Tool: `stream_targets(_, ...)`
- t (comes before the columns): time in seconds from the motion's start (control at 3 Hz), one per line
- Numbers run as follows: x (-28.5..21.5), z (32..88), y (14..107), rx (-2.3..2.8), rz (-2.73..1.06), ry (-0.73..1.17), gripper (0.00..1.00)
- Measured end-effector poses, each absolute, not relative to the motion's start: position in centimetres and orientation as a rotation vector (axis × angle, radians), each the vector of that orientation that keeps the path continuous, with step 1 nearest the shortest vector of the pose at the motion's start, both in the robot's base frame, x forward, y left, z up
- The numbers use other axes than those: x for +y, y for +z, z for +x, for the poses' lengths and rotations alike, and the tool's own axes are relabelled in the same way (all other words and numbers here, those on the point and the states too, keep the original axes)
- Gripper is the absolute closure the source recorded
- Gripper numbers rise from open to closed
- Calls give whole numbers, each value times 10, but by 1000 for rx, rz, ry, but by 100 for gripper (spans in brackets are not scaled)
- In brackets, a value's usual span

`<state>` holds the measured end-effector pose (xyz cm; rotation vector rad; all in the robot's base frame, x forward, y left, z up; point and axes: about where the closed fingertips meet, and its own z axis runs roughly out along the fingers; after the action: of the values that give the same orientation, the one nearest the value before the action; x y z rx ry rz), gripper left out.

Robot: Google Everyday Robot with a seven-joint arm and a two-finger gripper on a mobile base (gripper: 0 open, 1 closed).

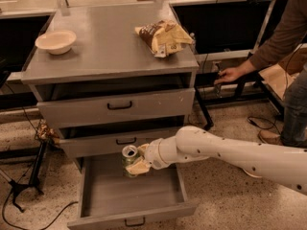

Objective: Place green can into bottom drawer

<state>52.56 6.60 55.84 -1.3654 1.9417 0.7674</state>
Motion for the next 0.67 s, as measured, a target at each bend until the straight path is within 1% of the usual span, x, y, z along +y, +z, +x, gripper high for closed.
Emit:
stream_targets(0.33, 73, 532, 541, 1966, -1336, 767, 100)
stream_targets(0.67, 100, 559, 508, 1928, -1253, 790, 100)
